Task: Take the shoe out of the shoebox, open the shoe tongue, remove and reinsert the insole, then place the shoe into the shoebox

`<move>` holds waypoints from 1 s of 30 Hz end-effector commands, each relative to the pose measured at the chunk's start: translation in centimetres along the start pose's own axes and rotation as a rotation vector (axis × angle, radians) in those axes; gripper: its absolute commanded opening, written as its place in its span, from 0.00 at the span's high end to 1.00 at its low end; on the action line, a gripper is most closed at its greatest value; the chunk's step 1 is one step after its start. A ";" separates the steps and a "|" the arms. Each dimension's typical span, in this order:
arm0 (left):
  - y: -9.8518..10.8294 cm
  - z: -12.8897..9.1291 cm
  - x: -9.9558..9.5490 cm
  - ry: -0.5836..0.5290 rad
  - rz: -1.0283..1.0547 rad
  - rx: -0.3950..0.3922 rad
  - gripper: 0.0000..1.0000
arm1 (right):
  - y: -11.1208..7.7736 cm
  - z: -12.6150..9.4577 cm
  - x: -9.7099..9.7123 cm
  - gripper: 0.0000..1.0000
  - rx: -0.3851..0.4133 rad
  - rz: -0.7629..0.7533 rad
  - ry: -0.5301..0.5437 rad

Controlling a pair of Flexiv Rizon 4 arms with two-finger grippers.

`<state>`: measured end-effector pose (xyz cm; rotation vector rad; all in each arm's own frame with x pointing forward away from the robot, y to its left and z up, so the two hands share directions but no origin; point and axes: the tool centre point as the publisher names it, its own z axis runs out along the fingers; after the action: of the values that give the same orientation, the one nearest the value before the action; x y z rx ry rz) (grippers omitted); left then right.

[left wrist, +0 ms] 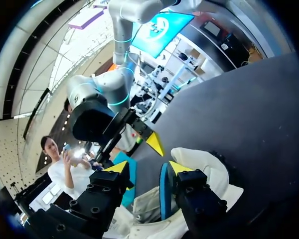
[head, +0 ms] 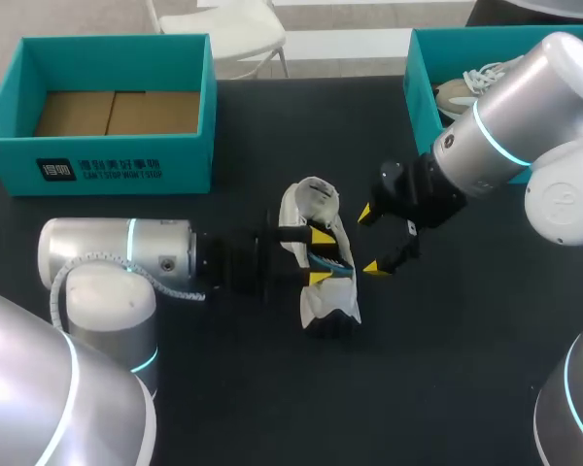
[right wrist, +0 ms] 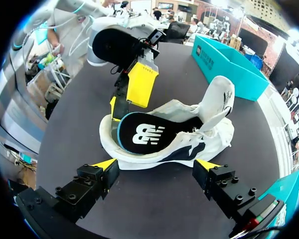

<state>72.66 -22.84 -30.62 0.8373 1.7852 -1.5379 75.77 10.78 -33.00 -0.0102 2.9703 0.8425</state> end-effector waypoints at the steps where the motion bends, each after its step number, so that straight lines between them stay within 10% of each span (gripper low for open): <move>1: -0.5 -0.6 -0.4 -0.004 0.005 0.000 0.48 | 0.0 0.1 0.1 0.00 0.001 0.000 -0.002; 16: -2.9 -2.1 -2.9 -0.040 -0.062 0.078 0.37 | 0.0 0.1 0.1 0.00 0.001 0.000 -0.002; 30: -2.3 -4.5 -7.5 0.302 0.065 0.068 0.36 | 0.0 0.1 0.1 0.00 0.001 0.000 -0.002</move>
<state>73.98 -19.94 -23.46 0.9801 1.7899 -1.5797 75.77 10.78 -33.00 -0.0102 2.9703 0.8425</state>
